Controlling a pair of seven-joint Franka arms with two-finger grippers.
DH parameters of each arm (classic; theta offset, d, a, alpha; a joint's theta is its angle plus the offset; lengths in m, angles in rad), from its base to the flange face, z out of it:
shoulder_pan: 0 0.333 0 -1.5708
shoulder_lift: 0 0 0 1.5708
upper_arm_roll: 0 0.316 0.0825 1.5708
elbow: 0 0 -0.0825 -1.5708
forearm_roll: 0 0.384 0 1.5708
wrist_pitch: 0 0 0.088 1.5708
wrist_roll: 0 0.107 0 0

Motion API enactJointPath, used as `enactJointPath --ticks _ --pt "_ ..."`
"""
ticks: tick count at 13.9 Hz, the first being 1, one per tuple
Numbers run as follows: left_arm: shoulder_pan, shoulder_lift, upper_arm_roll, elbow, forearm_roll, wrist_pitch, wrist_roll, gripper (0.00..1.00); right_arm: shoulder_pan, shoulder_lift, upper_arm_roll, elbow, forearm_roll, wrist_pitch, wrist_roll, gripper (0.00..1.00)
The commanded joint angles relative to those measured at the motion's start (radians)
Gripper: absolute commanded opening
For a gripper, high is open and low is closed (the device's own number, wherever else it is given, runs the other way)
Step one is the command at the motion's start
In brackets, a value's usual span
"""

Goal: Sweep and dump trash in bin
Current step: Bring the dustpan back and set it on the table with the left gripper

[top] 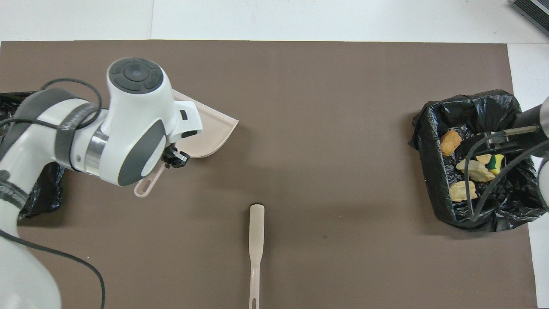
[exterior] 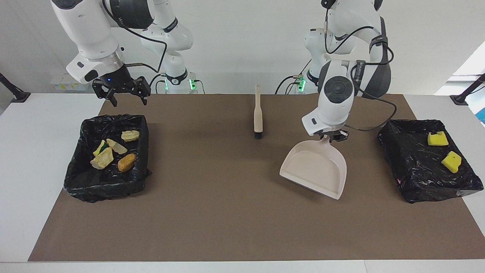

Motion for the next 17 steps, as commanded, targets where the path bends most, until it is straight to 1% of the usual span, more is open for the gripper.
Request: enactJointPath --ticks 1,2,4,6,8,9,11,13,17 --pt "-0.066 0.041 0.023 0.025 -0.072 0.054 -0.188 0.00 -0.004 -0.014 -0.001 -0.021 0.019 0.027 0.003 1.00" --pt "-0.075 0.053 0.023 0.047 -0.075 0.069 -0.245 0.00 -0.006 -0.014 -0.001 -0.021 0.019 0.027 0.003 1.00" --pt "-0.118 0.109 0.023 0.122 -0.097 0.072 -0.345 0.00 -0.006 -0.014 -0.001 -0.021 0.019 0.027 0.003 1.00" --pt "-0.135 0.157 0.023 0.188 -0.104 0.072 -0.426 0.00 -0.006 -0.014 -0.001 -0.021 0.019 0.027 0.003 1.00" --pt "-0.164 0.235 0.024 0.278 -0.115 0.060 -0.454 0.00 -0.006 -0.014 -0.001 -0.021 0.019 0.027 0.003 1.00" --pt "-0.172 0.260 0.024 0.294 -0.117 0.064 -0.460 0.00 -0.006 -0.014 -0.001 -0.021 0.019 0.027 0.003 1.00" --pt "-0.186 0.281 0.021 0.300 -0.118 0.106 -0.461 0.00 -0.006 -0.014 -0.001 -0.021 0.019 0.027 0.003 1.00" --pt "-0.228 0.303 0.023 0.292 -0.117 0.144 -0.461 0.00 -0.006 -0.014 -0.001 -0.021 0.019 0.027 0.003 1.00" --pt "-0.236 0.302 0.023 0.286 -0.117 0.169 -0.465 0.00 -0.006 -0.014 -0.001 -0.021 0.019 0.027 0.003 1.00"
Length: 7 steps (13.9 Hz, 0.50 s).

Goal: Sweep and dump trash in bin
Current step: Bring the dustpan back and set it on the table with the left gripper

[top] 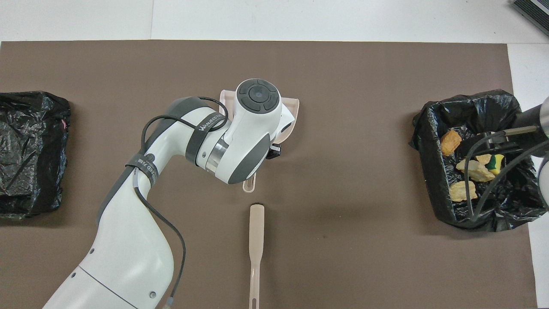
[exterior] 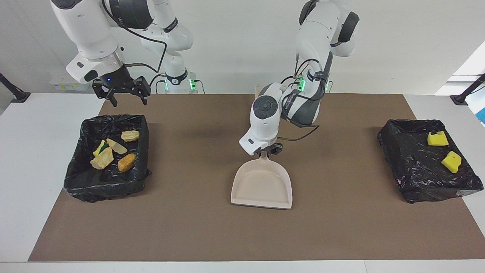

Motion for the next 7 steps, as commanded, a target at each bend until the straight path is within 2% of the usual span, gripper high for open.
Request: enactJointPath --ticks 1,2,3,4,7 --pt "-0.014 0.003 0.021 0.025 -0.007 0.003 -0.006 0.36 -0.006 -0.014 -0.001 -0.021 0.016 0.027 0.003 1.00" --pt "-0.014 -0.003 0.021 0.013 -0.007 0.000 -0.007 0.75 -0.006 -0.014 -0.001 -0.021 0.016 0.027 0.003 1.00" --pt "-0.012 -0.007 0.022 0.011 -0.002 -0.013 -0.007 0.83 -0.006 -0.014 -0.001 -0.021 0.016 0.027 0.003 1.00" --pt "-0.011 -0.014 0.024 0.008 -0.001 -0.017 -0.006 1.00 -0.006 -0.014 -0.001 -0.021 0.016 0.027 0.003 1.00" --pt "0.011 -0.132 0.041 -0.067 0.001 -0.029 -0.001 1.00 -0.006 -0.014 -0.001 -0.021 0.016 0.027 0.003 1.00"
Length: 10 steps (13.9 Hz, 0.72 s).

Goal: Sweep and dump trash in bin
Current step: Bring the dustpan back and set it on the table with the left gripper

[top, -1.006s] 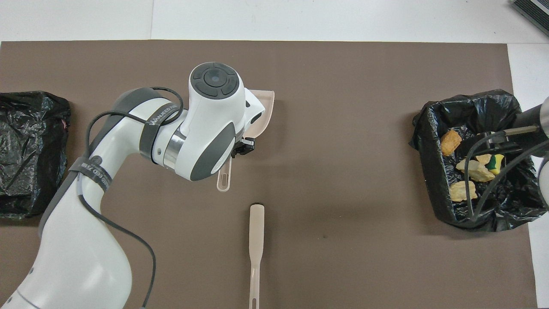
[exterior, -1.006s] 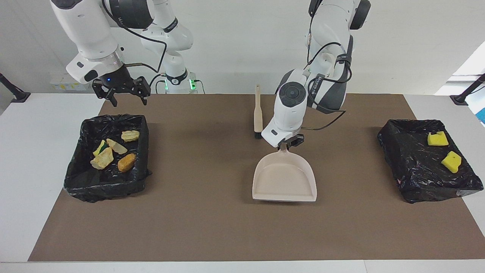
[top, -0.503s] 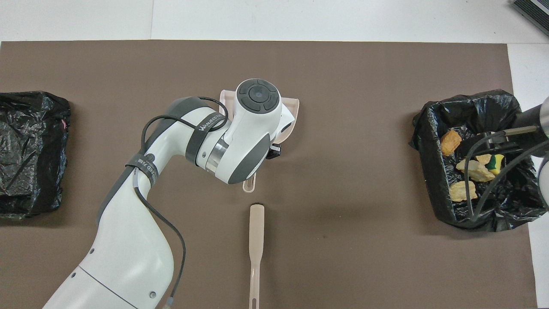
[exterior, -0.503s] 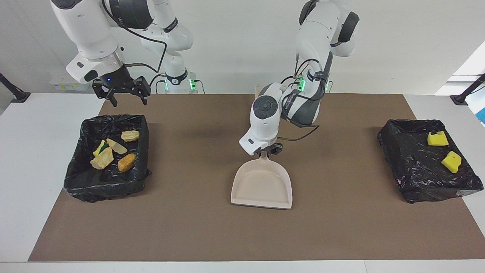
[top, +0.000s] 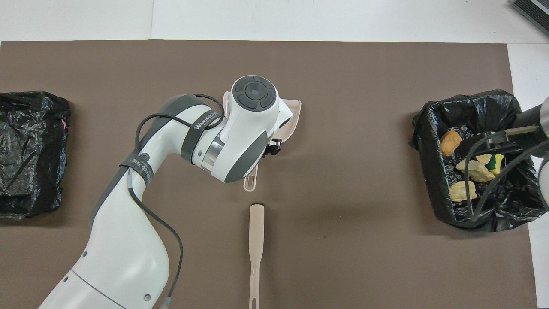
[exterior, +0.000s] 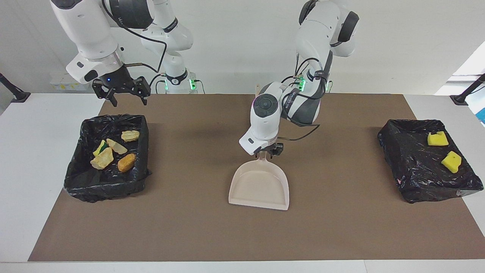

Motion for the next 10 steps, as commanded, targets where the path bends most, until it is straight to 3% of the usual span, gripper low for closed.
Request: enactJointPath --ticks 1,5,8,10 --pt "0.012 -0.164 0.036 -0.132 0.001 -0.038 -0.004 1.00 -0.006 -0.014 -0.001 -0.021 0.016 0.027 0.003 1.00" --pt "0.028 -0.344 0.113 -0.293 0.001 -0.026 0.021 1.00 -0.006 -0.014 -0.001 -0.021 0.016 0.027 0.003 1.00" --pt "0.119 -0.531 0.113 -0.417 0.001 -0.038 0.163 1.00 -0.006 -0.014 -0.001 -0.021 0.016 0.027 0.003 1.00" --pt "0.170 -0.606 0.118 -0.441 0.001 -0.078 0.229 1.00 -0.006 -0.014 -0.001 -0.021 0.016 0.027 0.003 1.00"
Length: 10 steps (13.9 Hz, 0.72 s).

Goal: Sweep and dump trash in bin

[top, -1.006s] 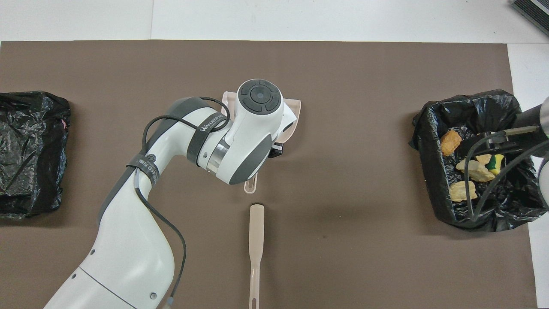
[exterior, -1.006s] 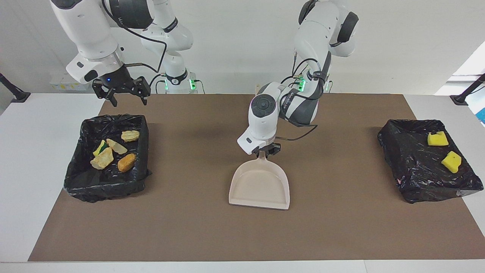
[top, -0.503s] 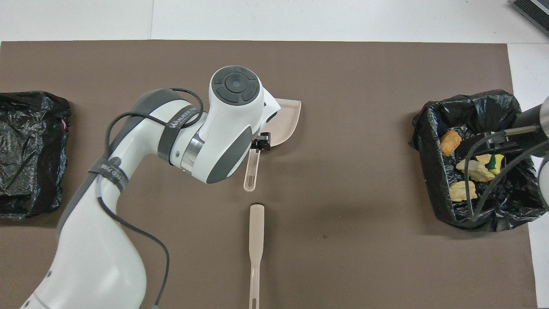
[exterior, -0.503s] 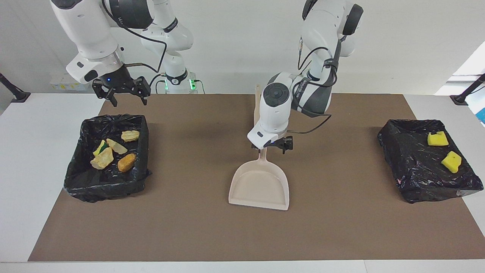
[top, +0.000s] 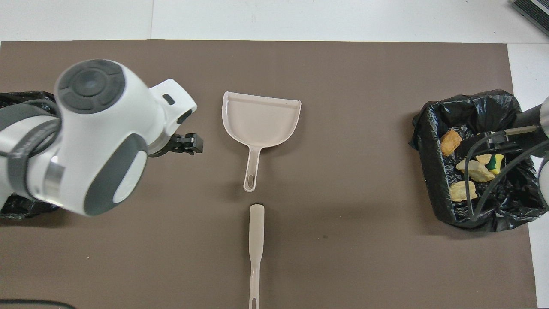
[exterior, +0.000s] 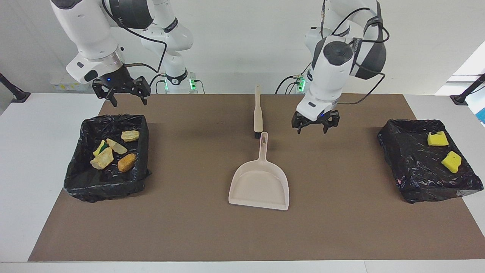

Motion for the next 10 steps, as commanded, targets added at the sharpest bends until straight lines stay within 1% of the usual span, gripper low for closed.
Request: enactJointPath --ticks 1,3,4,5,8,9,10 --pt "0.076 -0.152 -0.001 -0.103 -0.001 -0.044 0.090 1.00 -0.006 -0.014 -0.001 -0.021 0.016 0.027 0.003 1.00" --pt "0.143 -0.200 0.000 -0.097 -0.001 -0.098 0.104 1.00 -0.006 -0.014 -0.001 -0.021 0.016 0.027 0.003 1.00" --pt "0.182 -0.224 0.006 -0.095 -0.006 -0.103 0.151 1.00 -0.006 -0.014 -0.001 -0.021 0.016 0.027 0.003 1.00" --pt "0.226 -0.238 0.008 -0.086 -0.012 -0.112 0.237 1.00 -0.006 -0.014 -0.001 -0.021 0.016 0.027 0.003 1.00" --pt "0.306 -0.236 0.011 0.013 -0.015 -0.207 0.361 1.00 -0.006 -0.014 -0.001 -0.021 0.016 0.027 0.003 1.00" --pt "0.320 -0.225 0.012 0.061 -0.026 -0.236 0.415 1.00 -0.006 -0.014 -0.001 -0.021 0.016 0.027 0.003 1.00" --pt "0.337 -0.199 0.012 0.110 -0.037 -0.276 0.434 1.00 -0.006 -0.014 -0.001 -0.021 0.016 0.027 0.003 1.00"
